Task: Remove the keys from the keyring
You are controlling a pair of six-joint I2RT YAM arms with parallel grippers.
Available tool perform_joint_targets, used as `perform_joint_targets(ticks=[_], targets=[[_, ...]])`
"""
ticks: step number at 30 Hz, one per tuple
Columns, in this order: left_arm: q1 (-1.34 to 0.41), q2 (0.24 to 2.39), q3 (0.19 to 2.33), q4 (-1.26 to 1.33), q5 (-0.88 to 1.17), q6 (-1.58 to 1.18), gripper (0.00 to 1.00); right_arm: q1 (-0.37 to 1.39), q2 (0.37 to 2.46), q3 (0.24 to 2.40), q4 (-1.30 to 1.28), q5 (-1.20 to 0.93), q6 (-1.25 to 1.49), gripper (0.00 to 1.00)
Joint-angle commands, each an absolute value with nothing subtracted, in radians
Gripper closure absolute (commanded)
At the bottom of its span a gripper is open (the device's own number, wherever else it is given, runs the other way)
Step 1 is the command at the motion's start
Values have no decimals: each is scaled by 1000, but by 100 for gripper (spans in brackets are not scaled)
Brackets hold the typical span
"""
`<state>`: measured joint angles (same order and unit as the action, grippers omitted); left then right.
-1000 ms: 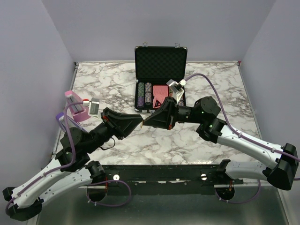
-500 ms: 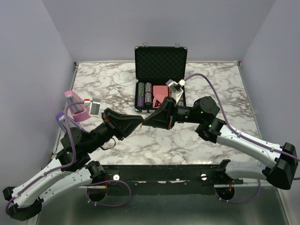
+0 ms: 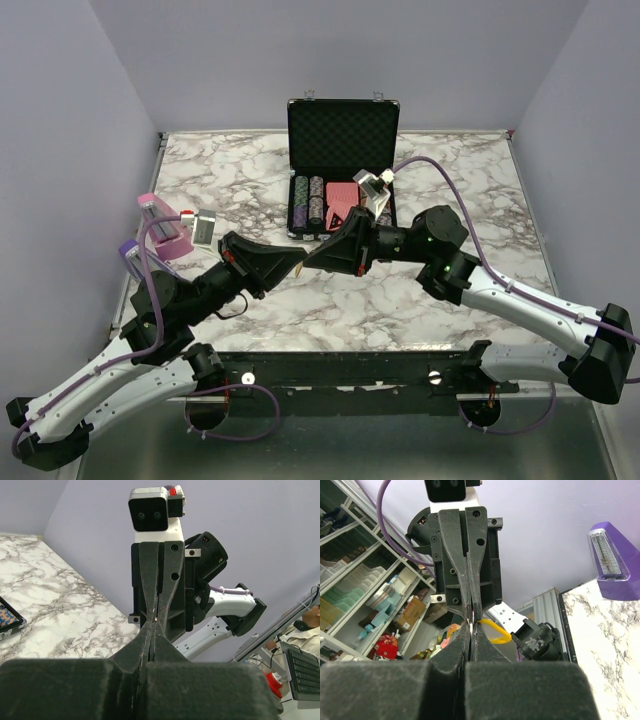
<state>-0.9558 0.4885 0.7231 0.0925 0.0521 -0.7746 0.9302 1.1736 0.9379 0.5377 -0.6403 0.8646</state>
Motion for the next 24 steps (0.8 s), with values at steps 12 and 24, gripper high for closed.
perform_joint_targets(ticks=[12,24], targets=[[-959,523,805,-63,167,-692,100,940,1178,953,545,-644,845,99],[-959,537,822,-100,227,-667,100,946,1192,959,545,-663,842,99]])
